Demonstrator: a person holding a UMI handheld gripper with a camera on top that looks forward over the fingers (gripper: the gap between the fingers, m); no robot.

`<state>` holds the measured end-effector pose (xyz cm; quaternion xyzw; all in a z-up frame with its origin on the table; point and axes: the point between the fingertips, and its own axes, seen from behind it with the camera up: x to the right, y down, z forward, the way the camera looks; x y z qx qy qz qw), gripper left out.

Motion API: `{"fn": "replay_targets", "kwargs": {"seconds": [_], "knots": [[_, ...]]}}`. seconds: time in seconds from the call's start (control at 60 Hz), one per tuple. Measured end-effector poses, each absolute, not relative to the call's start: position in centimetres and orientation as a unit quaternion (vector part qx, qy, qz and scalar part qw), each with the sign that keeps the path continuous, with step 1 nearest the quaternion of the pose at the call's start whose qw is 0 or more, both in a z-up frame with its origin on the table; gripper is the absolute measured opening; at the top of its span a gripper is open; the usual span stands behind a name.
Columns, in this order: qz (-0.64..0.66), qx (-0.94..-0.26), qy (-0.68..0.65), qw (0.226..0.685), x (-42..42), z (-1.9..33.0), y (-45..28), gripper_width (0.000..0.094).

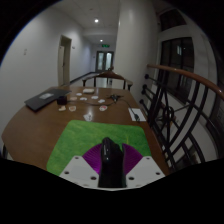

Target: Arrange mouse

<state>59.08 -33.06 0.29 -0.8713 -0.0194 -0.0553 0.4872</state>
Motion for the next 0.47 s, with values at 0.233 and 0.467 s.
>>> {"fn": "replay_targets", "kwargs": {"seconds": [0.233,0.467], "knots": [[-0.023,-0.885,-0.023,0.464,61.3,0.3,-35.5,0.0546],[-0.026,-0.881,-0.046,0.471,64.1,5.9,-43.7,0.0853]]}}
